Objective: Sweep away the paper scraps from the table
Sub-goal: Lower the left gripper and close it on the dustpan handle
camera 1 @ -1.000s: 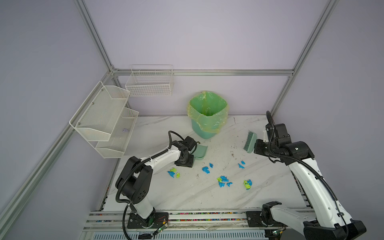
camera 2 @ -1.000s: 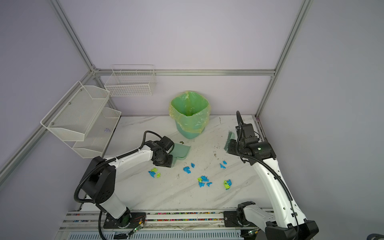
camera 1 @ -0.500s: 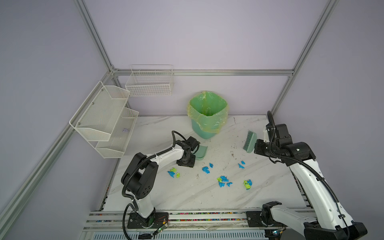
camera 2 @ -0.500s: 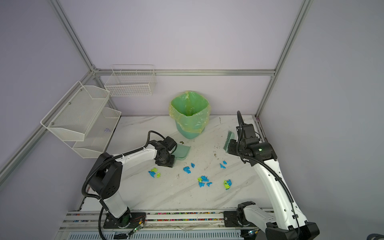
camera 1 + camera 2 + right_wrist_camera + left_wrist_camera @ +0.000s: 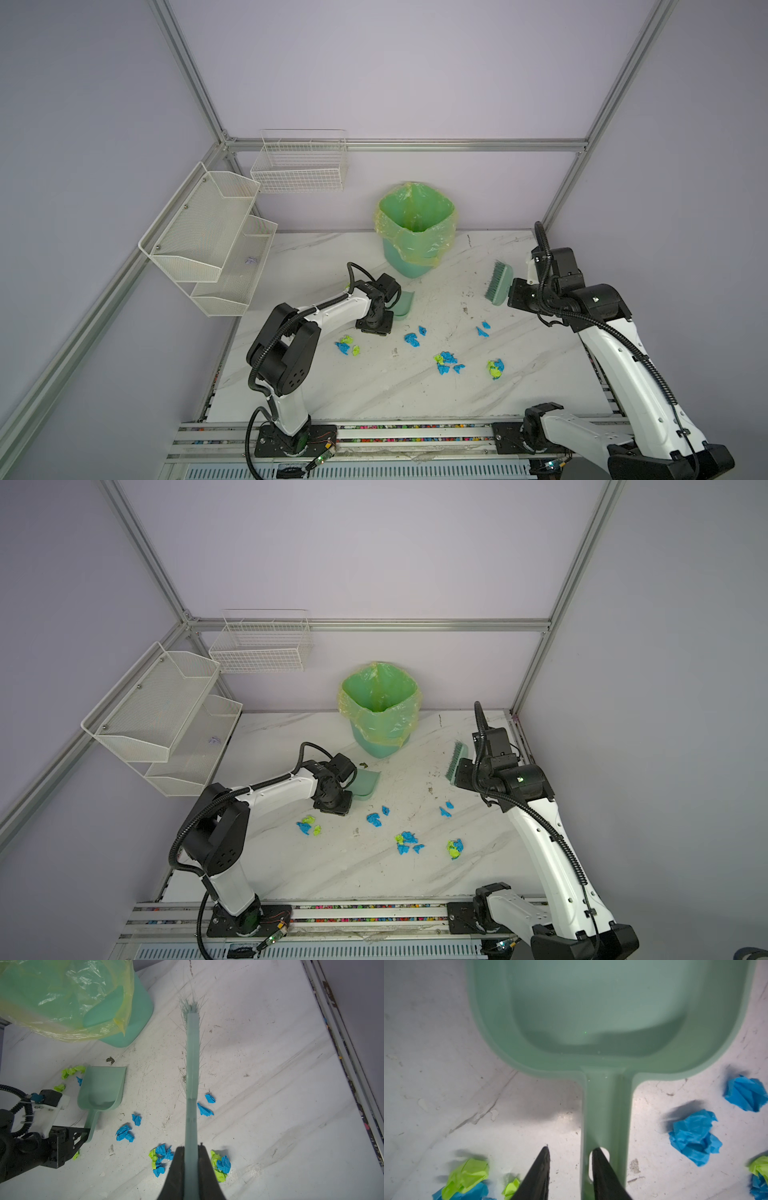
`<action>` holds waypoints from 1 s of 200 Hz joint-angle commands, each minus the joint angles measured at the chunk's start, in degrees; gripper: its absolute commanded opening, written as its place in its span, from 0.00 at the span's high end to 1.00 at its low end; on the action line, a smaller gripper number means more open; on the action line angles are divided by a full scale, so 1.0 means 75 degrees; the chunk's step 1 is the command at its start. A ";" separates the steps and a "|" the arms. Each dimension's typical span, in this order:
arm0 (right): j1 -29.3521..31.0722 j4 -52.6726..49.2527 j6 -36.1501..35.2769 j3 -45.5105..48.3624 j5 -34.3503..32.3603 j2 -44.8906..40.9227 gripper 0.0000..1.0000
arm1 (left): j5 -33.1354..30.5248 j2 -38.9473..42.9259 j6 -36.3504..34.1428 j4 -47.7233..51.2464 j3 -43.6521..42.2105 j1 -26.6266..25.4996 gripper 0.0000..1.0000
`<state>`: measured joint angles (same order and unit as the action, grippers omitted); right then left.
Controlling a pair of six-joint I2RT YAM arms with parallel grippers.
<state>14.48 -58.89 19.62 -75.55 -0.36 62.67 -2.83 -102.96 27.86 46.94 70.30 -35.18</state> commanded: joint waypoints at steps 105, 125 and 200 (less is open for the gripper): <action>0.0028 0.0150 -0.0275 -0.0159 0.0154 0.0004 1.00 | -0.0028 -0.0299 0.0036 0.0090 0.0854 -0.0145 0.97; 0.0020 0.0153 -0.0354 -0.0056 0.0270 0.0019 1.00 | -0.0056 -0.0317 0.0012 0.0185 0.0916 -0.0146 1.00; 0.0035 -0.0136 -0.0714 0.0030 0.0364 0.0264 1.00 | 0.0044 0.0505 -0.0242 0.1150 0.1266 -0.0170 1.00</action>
<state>14.50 -58.98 16.27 -75.72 1.37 63.79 -3.05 -104.38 27.62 50.96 73.95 -36.14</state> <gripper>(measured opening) 0.111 0.050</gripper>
